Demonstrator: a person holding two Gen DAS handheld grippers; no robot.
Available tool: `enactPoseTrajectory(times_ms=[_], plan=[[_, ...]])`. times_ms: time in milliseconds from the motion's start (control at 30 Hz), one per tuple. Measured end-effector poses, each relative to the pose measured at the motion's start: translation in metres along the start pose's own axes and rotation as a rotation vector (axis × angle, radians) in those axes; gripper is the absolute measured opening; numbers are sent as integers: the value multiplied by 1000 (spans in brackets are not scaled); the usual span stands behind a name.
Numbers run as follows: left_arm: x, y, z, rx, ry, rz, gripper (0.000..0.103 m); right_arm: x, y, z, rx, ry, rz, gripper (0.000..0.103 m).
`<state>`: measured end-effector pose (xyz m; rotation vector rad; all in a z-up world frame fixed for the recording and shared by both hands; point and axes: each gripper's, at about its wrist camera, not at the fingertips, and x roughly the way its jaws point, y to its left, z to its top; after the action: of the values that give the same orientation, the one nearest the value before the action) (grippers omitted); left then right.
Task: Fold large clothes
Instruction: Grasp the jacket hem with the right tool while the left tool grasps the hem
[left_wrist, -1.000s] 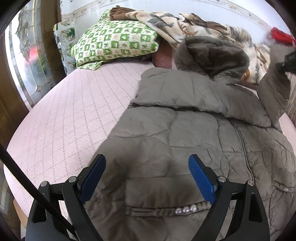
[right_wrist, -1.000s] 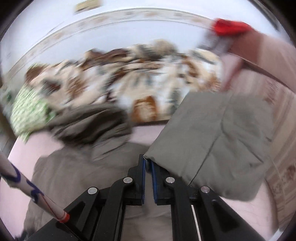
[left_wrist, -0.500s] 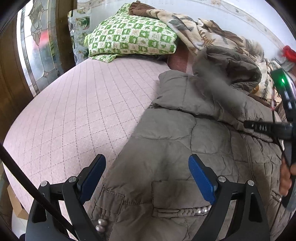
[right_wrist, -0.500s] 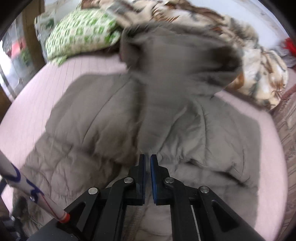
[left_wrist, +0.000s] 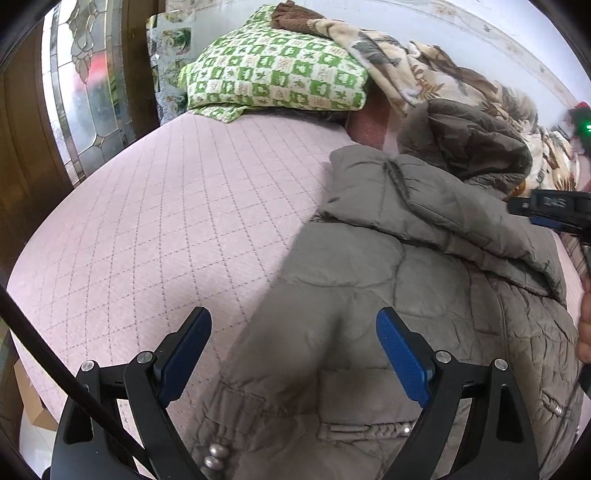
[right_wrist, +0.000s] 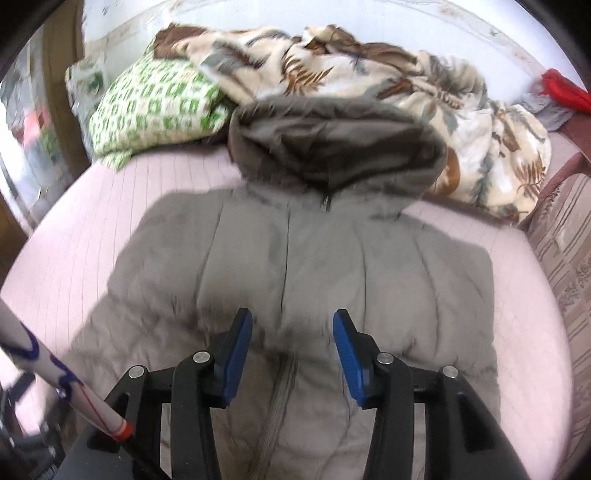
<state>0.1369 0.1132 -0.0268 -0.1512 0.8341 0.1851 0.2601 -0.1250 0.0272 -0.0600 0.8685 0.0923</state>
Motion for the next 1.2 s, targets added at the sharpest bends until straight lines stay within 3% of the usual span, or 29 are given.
enactPoseTrajectory(times_ms=[233,367,600,700,733,767,867,1000,1133,1200], plan=[[15,7,14,-16,8,38,90,80,31,17,112,146,107,47],[24,5,28,-14,3,54,90,108,44,12,109,164,71,49],[28,5,36,-34,7,10,90,78,27,33,86,129,66,50],[33,-2,40,-16,-15,4,90,56,7,58,116,69,25,70],[35,-6,42,-7,-26,11,90,50,-4,70,154,48,4,81],[36,-8,43,0,-34,16,90,48,-12,80,190,34,-4,86],[41,-16,46,24,-51,28,90,48,-37,111,325,18,20,87],[45,-22,48,58,-56,10,90,59,-74,149,601,-20,128,94],[47,-25,49,70,-58,-15,90,92,-96,165,881,-14,191,94],[50,-25,50,79,-51,-22,90,108,-98,169,939,3,177,94]])
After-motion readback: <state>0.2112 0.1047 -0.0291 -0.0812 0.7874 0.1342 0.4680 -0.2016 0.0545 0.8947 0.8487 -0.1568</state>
